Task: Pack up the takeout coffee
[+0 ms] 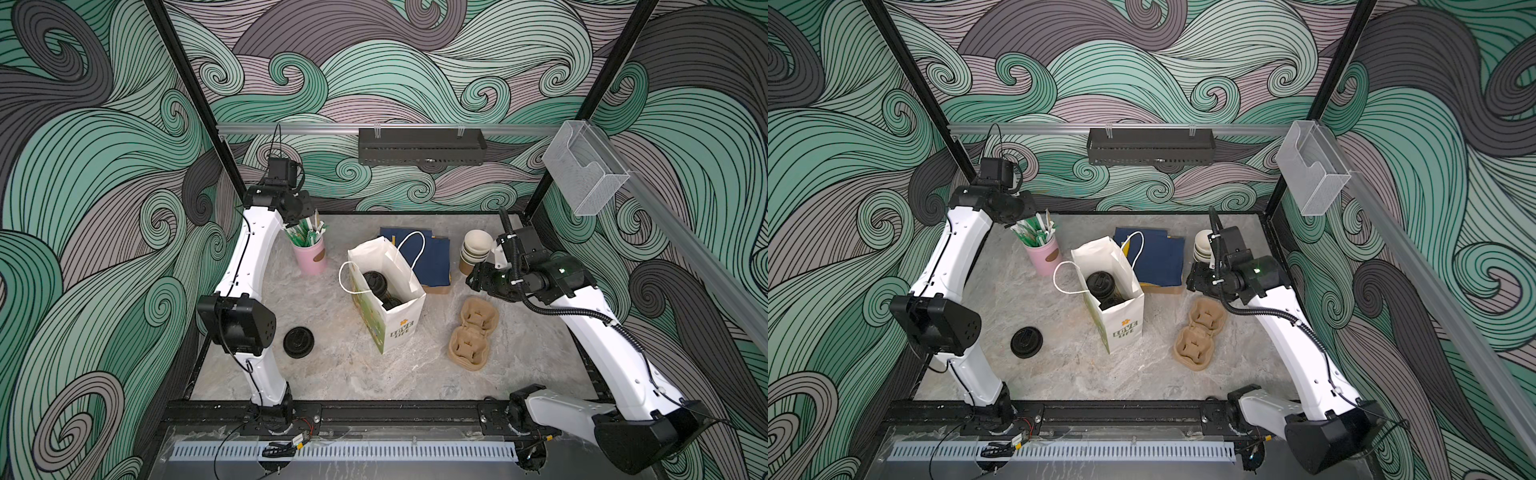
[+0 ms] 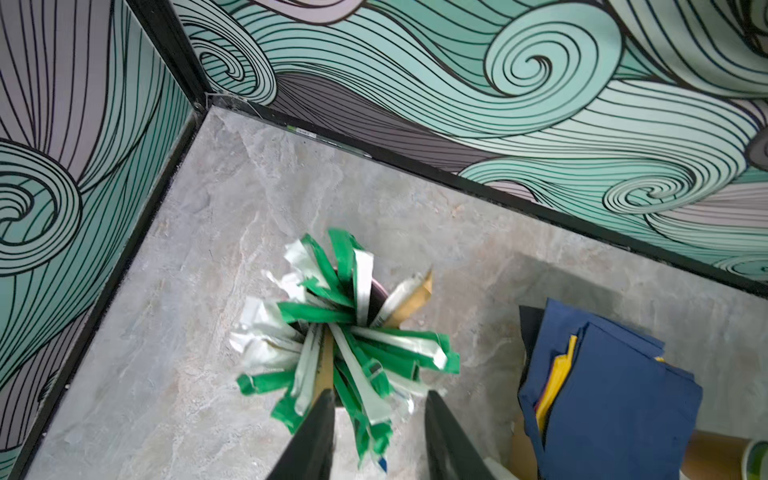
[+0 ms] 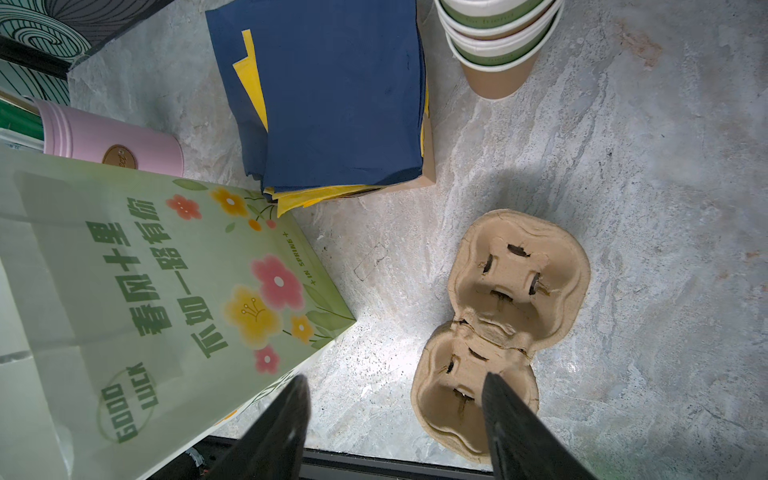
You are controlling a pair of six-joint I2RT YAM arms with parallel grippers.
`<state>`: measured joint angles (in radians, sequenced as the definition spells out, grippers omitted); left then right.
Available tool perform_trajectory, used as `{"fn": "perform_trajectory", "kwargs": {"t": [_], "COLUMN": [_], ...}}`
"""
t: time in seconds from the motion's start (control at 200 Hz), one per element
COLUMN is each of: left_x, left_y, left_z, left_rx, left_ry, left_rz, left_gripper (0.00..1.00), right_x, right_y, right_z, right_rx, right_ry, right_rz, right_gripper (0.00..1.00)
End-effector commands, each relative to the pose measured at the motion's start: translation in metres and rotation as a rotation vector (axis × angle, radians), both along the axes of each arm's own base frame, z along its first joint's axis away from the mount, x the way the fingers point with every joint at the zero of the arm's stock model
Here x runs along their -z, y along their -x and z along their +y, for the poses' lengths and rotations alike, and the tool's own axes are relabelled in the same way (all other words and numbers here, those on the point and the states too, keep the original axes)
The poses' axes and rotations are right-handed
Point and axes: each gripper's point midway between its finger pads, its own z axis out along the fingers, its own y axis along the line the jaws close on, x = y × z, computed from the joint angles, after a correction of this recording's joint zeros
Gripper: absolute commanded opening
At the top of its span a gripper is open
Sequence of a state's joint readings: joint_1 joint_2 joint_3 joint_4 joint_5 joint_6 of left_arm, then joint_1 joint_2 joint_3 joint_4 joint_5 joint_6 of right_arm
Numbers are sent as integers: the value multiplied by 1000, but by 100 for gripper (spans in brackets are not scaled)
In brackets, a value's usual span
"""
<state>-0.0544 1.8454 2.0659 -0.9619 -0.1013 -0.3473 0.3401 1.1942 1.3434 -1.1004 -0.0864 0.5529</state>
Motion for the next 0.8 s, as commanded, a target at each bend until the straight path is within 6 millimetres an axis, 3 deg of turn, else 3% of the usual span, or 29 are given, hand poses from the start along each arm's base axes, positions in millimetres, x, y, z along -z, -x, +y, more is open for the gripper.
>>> {"fn": "perform_trajectory", "kwargs": {"t": [0.0,0.37,0.69,0.795], "left_x": [-11,17,44,51], "left_y": [-21,-69,-75,-77], "left_z": [13,18,28,28], "left_rx": [-11,-43,-114,-116], "left_ry": [-12,67,53,53], "left_rz": [-53,-57,-13,-1], "left_gripper": [38,38,38,33], "right_x": [5,4,4,3], "right_y": [6,7,8,8], "right_z": [-4,-7,-7,-8], "right_rx": [-6,-2,1,6], "right_ry": [27,45,45,45], "right_rz": [30,45,51,49], "right_gripper": [67,67,67,67]}}
